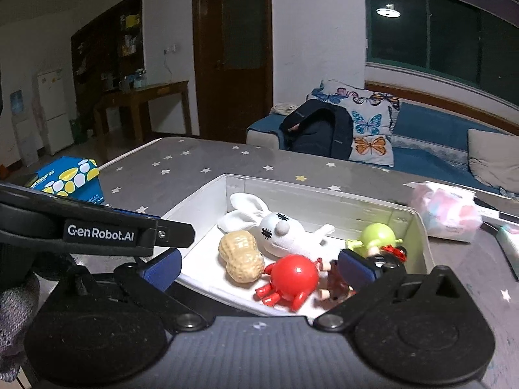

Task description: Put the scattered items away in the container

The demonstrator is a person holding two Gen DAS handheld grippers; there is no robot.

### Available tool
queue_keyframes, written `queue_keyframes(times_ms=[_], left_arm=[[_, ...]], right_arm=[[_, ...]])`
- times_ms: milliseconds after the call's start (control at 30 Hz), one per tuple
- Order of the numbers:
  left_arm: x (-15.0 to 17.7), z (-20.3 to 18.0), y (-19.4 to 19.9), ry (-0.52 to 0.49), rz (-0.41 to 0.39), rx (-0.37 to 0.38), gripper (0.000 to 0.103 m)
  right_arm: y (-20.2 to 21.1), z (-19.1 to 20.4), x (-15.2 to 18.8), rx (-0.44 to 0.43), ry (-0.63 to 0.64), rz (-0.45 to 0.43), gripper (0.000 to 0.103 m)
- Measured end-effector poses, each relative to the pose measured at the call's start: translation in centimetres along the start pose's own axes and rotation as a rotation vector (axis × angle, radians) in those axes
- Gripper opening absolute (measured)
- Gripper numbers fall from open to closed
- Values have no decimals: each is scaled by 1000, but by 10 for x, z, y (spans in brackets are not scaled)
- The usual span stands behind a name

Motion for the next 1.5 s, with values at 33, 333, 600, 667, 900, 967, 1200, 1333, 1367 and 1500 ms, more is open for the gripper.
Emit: queue_keyframes(times_ms=[33, 333, 600, 667, 900, 967, 1200, 1333, 1367, 1500], left_arm=[[2, -1, 2, -5, -1, -4, 36], [17, -5, 9, -21, 11, -9, 35], [28, -10, 15, -29, 20, -6, 35], [32, -10, 15, -28, 26, -7, 35], [40, -15, 19, -31, 32, -7, 35], [43, -18, 20, -41, 32, -13, 35], [50, -28, 21, -62, 45, -5, 35], [55, -31, 19, -69, 54, -9, 35], [55, -31, 19, -70, 56, -10, 35], [57, -33, 17, -74, 65, -8, 35]], right_arm=[[3, 0, 2, 7, -1, -2, 103], [18, 0, 17, 37, -16, -1, 103], [27, -2, 29, 67, -28, 0, 103], [28, -5, 33, 69, -43, 4, 103], [33, -10, 44, 70, -93, 17, 103], [33, -9, 48, 71, -95, 28, 103], [36, -5, 59, 65, -86, 49, 103], [37, -6, 62, 65, -85, 51, 103], [37, -7, 62, 67, -88, 52, 103], [36, -12, 65, 76, -99, 65, 103]])
Point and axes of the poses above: each gripper's, at about its wrist camera, not at the fingertips, and y roughly against the way its jaws point, z to its left, x to its underside, the point moved 4 cm from there along -y, roughly the way its jaws point, and after that the axes turned 6 degrees about x, right-handed, at the moved point
